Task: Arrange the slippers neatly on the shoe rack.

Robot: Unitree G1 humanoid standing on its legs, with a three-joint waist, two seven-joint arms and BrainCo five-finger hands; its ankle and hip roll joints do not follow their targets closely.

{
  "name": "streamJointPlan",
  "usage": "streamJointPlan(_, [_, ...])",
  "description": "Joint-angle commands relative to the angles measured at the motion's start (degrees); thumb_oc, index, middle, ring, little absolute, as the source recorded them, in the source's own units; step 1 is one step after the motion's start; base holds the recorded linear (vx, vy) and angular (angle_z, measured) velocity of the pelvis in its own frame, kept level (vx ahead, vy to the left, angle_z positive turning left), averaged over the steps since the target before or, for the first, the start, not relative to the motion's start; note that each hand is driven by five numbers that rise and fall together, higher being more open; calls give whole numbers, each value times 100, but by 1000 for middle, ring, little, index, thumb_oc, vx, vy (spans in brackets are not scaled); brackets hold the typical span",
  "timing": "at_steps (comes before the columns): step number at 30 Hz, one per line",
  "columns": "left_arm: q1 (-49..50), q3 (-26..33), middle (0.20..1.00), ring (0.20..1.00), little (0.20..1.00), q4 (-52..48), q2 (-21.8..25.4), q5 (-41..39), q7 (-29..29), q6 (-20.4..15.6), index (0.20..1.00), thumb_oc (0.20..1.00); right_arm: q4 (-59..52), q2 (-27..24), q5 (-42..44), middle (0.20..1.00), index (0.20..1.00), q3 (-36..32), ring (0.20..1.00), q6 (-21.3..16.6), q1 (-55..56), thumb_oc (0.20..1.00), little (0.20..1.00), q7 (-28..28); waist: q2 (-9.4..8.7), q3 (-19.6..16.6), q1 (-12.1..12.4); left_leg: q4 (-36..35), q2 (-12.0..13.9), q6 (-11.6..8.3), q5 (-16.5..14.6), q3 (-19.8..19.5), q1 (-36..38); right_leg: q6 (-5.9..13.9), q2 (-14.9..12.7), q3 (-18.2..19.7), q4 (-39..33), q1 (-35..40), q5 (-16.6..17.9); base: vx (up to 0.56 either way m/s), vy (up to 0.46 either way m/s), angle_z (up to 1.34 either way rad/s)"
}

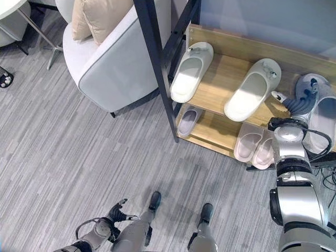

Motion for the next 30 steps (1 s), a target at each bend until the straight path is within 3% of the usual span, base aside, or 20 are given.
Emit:
streamJointPlan(1, [-12,-383,1000,1000,1000,376,-186,-183,108,12,1000,1000,-243,-318,2,1000,1000,324,1000,-93,-220,1000,1000,18,-58,-146,126,-29,-294,-172,68,96,-329,286,-33,-117,32,191,-148,0,0,0])
streamJointPlan(15, [-67,-401,1000,1000,1000,173,-132,-350,164,-18,1000,1000,-226,-333,-294,1000,1000,607,1000,69,-624,1000,1000,-73,-152,20,233,-29,-351,-216,98,-133,-461,296,-63,-418,32,227,-187,-5,4,10])
streamJointPlan(16, [-53,-397,1000,1000,1000,174,-116,-372,191,-23,1000,1000,-138,-315,-369,209,209,707,209,122,-787,209,209,-129,-179,30,249,-29,-355,-220,102,-141,-484,299,-62,-422,32,211,-184,-3,-2,5])
streamJointPlan(19, [-43,-403,1000,1000,1000,157,-83,-390,229,-15,1000,1000,354,-360,-874,200,200,1165,200,390,-1171,200,200,-181,-224,61,299,-29,-350,-233,128,-141,-536,301,-61,-445,32,181,-174,0,3,1])
streamJointPlan(30, [-83,-409,1000,1000,1000,105,-109,-523,311,-10,1000,1000,279,-323,-1054,200,200,1312,200,457,-1126,200,200,-294,-277,105,230,-29,-361,-226,133,-151,-572,305,-60,-447,32,155,-163,0,0,0])
